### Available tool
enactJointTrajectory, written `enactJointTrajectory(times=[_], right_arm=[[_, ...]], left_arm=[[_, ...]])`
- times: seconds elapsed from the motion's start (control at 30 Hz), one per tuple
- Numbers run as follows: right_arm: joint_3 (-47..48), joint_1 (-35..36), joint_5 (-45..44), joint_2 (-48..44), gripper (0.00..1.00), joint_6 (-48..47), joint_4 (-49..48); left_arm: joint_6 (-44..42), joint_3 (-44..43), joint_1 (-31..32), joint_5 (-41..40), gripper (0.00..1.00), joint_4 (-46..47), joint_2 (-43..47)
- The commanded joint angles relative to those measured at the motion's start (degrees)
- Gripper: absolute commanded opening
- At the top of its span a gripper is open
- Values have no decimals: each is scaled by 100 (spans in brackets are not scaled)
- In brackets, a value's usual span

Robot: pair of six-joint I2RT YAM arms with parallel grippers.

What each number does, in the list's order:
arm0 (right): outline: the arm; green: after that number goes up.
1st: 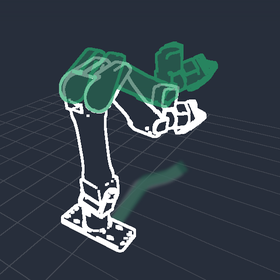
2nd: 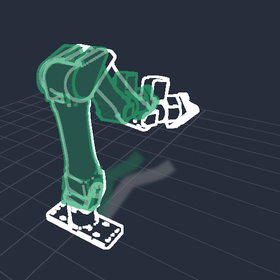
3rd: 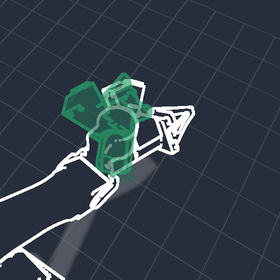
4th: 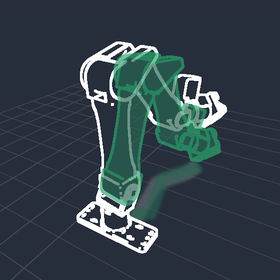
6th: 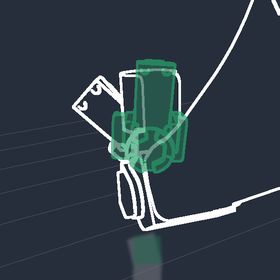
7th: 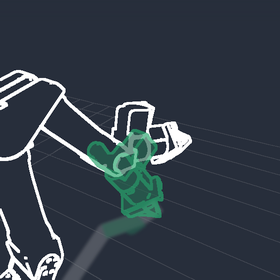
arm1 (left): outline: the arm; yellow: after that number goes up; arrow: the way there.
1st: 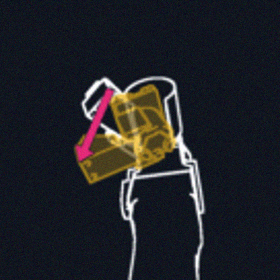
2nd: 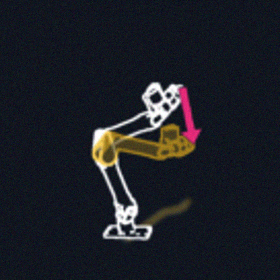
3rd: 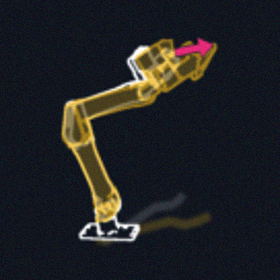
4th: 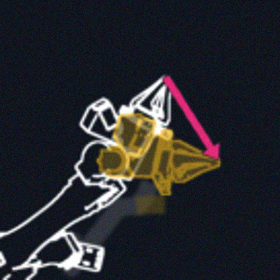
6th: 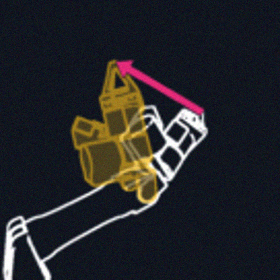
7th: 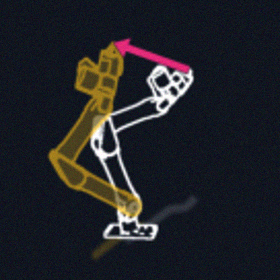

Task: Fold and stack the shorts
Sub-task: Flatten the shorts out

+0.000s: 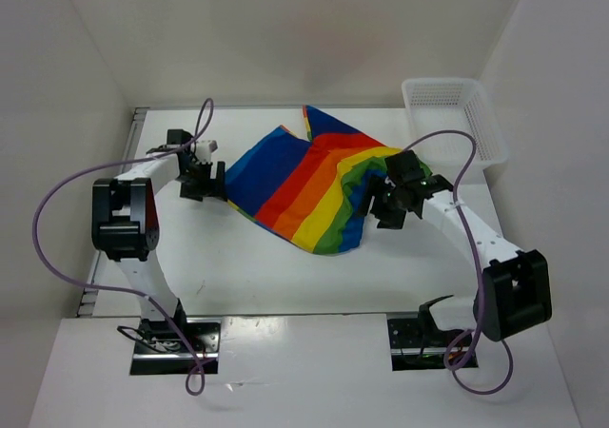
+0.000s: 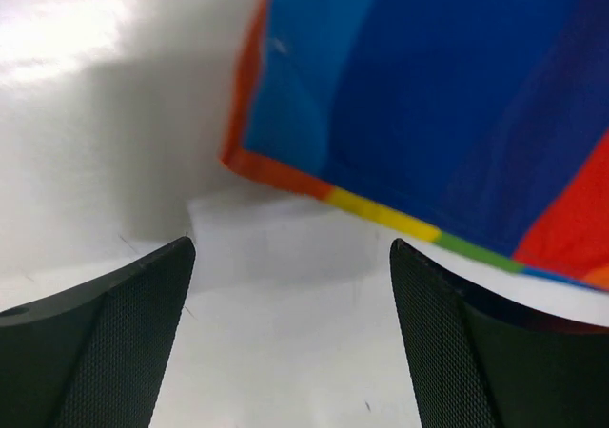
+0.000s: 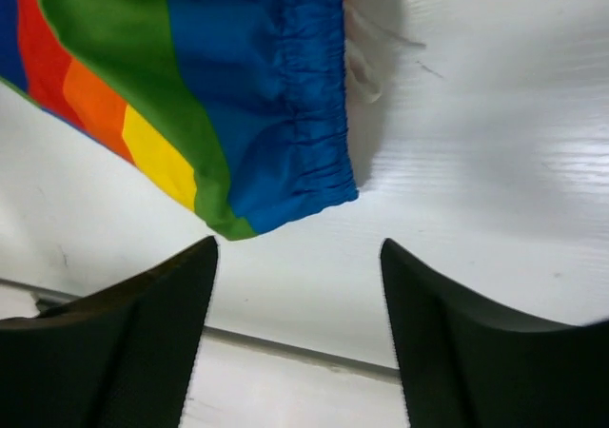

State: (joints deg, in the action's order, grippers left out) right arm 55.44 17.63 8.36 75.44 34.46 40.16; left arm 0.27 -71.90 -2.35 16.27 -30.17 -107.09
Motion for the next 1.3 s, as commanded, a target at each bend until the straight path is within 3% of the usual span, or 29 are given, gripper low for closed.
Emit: enactJointTrajectory(times=[0.0,0.13,0.27,0.4,0.43,0.5,0.63,0.73,0.9,1.27], right_arm=[[-7,109,218,-231,76,228,-96],[-243,162,289,-301,79,543,-175],[-621,162,605,-424,84,886,-544],[-1192,215,833,-425,84,1160,-1105],[-1246,215,834,-425,84,1212,-1177],[-1325,215,834,-364,81,1265,-1282],[-1440,215,649,-39,71,1265,-1642],[-1501,346,571,199,70,1335,-1967],[-1501,539,307,735,59,1528,-2214],[-1510,540,131,1272,68,1854,-2346]], left_arm=[[-27,-438,-55,-19,90,424,-242],[-27,-685,-108,122,83,705,-715],[-27,-913,-108,692,65,961,-1077],[-27,-1019,-108,886,25,900,-1148],[-27,-1019,-108,886,10,821,-1148],[-27,-1019,-160,886,1,742,-1148],[-27,-1019,-161,886,0,679,-989],[-27,-966,-161,939,0,679,-884],[-27,-914,-213,992,0,627,-770],[-27,-914,-319,1150,0,565,-541]])
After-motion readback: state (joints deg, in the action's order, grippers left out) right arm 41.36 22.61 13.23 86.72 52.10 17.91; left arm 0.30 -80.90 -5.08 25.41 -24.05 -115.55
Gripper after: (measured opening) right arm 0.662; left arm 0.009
